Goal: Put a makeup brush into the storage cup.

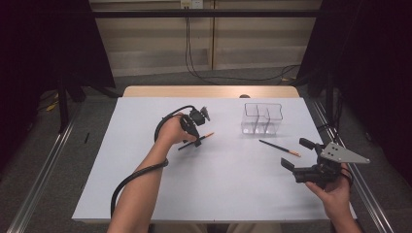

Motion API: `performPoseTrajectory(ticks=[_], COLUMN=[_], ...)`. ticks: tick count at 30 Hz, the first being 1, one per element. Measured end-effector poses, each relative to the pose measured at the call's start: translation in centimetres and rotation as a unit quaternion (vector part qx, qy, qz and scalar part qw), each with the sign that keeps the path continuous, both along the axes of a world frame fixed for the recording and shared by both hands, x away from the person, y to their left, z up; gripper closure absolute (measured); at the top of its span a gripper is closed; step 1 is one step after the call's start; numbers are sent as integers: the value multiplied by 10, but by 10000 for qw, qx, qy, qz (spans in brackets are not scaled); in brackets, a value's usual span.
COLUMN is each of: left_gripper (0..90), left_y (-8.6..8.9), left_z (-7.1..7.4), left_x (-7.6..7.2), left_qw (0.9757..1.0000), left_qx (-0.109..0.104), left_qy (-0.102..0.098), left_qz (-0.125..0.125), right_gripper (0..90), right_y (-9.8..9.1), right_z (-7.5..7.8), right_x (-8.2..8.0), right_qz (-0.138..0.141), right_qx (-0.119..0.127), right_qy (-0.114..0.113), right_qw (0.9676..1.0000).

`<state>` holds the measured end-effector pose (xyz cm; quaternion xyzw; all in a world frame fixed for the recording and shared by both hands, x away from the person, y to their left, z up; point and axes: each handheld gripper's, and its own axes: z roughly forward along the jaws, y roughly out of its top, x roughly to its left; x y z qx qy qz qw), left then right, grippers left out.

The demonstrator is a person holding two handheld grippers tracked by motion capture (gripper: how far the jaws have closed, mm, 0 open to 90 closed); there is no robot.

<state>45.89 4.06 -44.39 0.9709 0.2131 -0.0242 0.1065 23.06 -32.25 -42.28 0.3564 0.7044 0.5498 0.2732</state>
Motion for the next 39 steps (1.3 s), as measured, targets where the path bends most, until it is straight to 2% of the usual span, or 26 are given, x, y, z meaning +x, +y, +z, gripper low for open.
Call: performPoseTrajectory(ticks=[3,4,9,17,22,26,28,36,39], left_gripper=[668,669,699,742,790,823,833,843,846], left_y=[1,2,3,2,1,0,0,-5,-5], left_z=[-2,-2,-3,-3,-2,-3,-4,-4,-4], left_x=[0,1,1,1,1,2,2,3,4], left_qw=[10000,10000,10000,9998,9994,9993,9994,9984,9987], left_qx=[-33,46,7,150,307,341,316,526,482], left_qy=[22,14,24,-22,82,123,143,171,175], left_qz=[71,-3,21,-87,-129,-105,-24,-93,-55], right_gripper=[16,16,16,16,16,16,16,16,16], right_y=[0,0,0,0,0,0,0,1,1], right_z=[0,0,0,0,0,0,0,0,0], right_x=[0,0,0,0,0,-1,-1,-1,-1], right_qz=[-5,-5,2,-6,-1,-6,-7,1,9], right_qx=[-4,-2,-7,-16,-16,-12,-12,-24,-32], right_qy=[5,1,2,-4,-1,4,7,11,-3], right_qw=[10000,10000,10000,10000,10000,10000,10000,10000,10000])
